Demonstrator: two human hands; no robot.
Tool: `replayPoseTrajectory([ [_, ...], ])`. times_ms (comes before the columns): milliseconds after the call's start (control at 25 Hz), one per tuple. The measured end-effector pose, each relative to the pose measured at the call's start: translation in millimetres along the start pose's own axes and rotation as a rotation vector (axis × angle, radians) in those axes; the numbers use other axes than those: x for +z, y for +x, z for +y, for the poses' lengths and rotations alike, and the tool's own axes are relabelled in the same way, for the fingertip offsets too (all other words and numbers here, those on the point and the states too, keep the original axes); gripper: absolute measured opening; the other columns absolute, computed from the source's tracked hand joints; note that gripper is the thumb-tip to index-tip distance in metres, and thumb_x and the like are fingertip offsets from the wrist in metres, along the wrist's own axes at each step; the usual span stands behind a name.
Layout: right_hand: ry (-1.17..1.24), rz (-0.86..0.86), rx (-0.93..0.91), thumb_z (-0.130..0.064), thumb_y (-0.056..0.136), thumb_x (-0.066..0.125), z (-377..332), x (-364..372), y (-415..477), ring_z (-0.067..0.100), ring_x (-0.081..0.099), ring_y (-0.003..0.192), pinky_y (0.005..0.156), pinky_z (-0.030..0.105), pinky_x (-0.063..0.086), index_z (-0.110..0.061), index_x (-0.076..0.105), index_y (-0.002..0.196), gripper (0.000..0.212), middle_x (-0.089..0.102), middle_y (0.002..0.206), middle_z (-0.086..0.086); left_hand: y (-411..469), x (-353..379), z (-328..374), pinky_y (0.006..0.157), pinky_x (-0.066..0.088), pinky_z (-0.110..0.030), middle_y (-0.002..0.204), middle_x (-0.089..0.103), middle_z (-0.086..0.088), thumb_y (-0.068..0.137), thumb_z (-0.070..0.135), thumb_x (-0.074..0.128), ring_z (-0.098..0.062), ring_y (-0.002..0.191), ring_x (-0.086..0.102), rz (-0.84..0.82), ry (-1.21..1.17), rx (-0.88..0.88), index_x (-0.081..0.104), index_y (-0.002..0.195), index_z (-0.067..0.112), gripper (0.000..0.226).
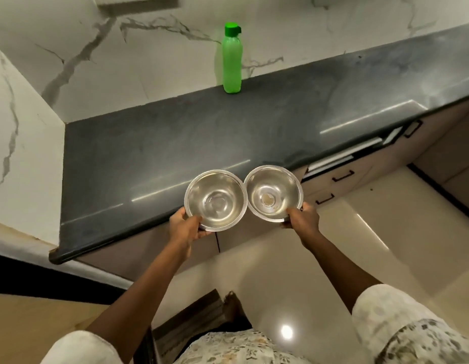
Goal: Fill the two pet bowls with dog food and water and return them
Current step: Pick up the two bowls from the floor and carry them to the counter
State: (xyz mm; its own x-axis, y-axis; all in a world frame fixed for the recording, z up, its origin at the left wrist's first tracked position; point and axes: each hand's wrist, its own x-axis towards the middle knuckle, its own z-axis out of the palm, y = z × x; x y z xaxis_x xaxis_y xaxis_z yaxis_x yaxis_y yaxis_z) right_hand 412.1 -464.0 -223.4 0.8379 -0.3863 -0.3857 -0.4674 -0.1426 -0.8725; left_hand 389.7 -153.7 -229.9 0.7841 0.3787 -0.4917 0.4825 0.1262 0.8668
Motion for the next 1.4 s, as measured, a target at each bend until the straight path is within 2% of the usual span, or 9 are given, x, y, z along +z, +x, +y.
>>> replayPoseTrajectory([
  [120,0.002,-0.073,-0.028,-0.006,0.089,0.061,-38.9,21.0,43.6,0.028,0.071,0.053,0.052,0.033,0.062,-0.001,0.065,0.108,0.019,0.072,0.078,0.019,28.5,14.8,33.1,0.059,0.065,-0.038,0.097,0.073,-0.017,0.088,-0.008,0.062,-0.028,0.075,0.075,0.053,-0.066,0.007,0.068,0.119,0.006,0.034],
  [240,-0.017,-0.126,-0.052,-0.005,0.090,0.061,-71.4,36.1,82.0,0.028,0.074,0.061,0.050,0.030,0.061,-0.004,0.064,0.108,0.019,0.074,0.088,0.020,50.2,29.3,58.9,0.063,0.066,-0.041,0.106,0.074,-0.018,0.087,-0.009,0.063,-0.030,0.082,0.077,0.115,-0.119,-0.011,0.066,0.125,0.007,0.041],
  [400,-0.068,-0.201,-0.066,-0.011,0.091,0.061,-102.4,56.3,131.0,0.027,0.077,0.056,0.045,0.023,0.056,-0.009,0.064,0.101,0.011,0.075,0.091,0.015,73.3,47.1,78.3,0.060,0.065,-0.038,0.106,0.074,-0.015,0.087,-0.008,0.068,-0.029,0.084,0.078,0.211,-0.192,-0.038,0.069,0.112,0.015,0.035],
  [600,-0.093,-0.297,-0.052,-0.009,0.090,0.064,-130.0,73.2,190.7,0.031,0.079,0.068,0.050,0.028,0.061,-0.008,0.065,0.101,0.011,0.070,0.107,0.015,89.7,77.7,90.4,0.061,0.066,-0.038,0.114,0.072,-0.016,0.088,-0.008,0.065,-0.032,0.091,0.077,0.341,-0.243,-0.069,0.064,0.132,0.011,0.048],
  [720,-0.087,-0.311,-0.049,-0.007,0.089,0.062,-145.8,78.1,210.4,0.031,0.079,0.074,0.051,0.030,0.062,-0.009,0.065,0.101,0.013,0.069,0.110,0.014,96.7,87.0,91.8,0.063,0.066,-0.039,0.113,0.072,-0.018,0.089,-0.008,0.064,-0.032,0.090,0.077,0.388,-0.266,-0.096,0.064,0.129,0.008,0.043],
  [880,-0.086,-0.355,-0.032,-0.006,0.090,0.060,-159.7,79.6,236.6,0.030,0.080,0.073,0.052,0.029,0.062,-0.012,0.066,0.102,0.015,0.071,0.110,0.013,105.2,107.0,95.7,0.063,0.066,-0.040,0.107,0.074,-0.017,0.091,-0.006,0.065,-0.032,0.086,0.077,0.456,-0.318,-0.122,0.066,0.125,0.007,0.036],
  [1120,-0.092,-0.410,0.011,-0.014,0.095,0.069,-167.1,89.9,244.5,0.026,0.080,0.070,0.054,0.030,0.063,-0.008,0.066,0.124,0.030,0.072,0.113,0.013,112.2,107.0,103.8,0.067,0.067,-0.042,0.107,0.074,-0.016,0.094,0.001,0.069,-0.032,0.087,0.078,0.462,-0.310,-0.134,0.064,0.131,0.005,0.037],
  [1280,-0.080,-0.439,0.027,-0.022,0.095,0.076,-167.3,91.3,239.7,0.026,0.080,0.077,0.055,0.029,0.064,-0.008,0.063,0.128,0.037,0.073,0.113,0.014,110.4,104.2,106.5,0.064,0.066,-0.039,0.107,0.074,-0.014,0.095,0.005,0.072,-0.030,0.090,0.077,0.430,-0.294,-0.122,0.062,0.132,0.006,0.038],
  [1400,-0.074,-0.457,0.035,-0.026,0.095,0.076,-167.4,91.1,233.8,0.024,0.081,0.073,0.060,0.032,0.066,-0.010,0.062,0.127,0.038,0.076,0.105,0.014,106.4,100.9,110.5,0.070,0.067,-0.040,0.108,0.073,-0.012,0.095,0.008,0.073,-0.029,0.093,0.076,0.361,-0.304,-0.101,0.060,0.133,0.005,0.040],
])
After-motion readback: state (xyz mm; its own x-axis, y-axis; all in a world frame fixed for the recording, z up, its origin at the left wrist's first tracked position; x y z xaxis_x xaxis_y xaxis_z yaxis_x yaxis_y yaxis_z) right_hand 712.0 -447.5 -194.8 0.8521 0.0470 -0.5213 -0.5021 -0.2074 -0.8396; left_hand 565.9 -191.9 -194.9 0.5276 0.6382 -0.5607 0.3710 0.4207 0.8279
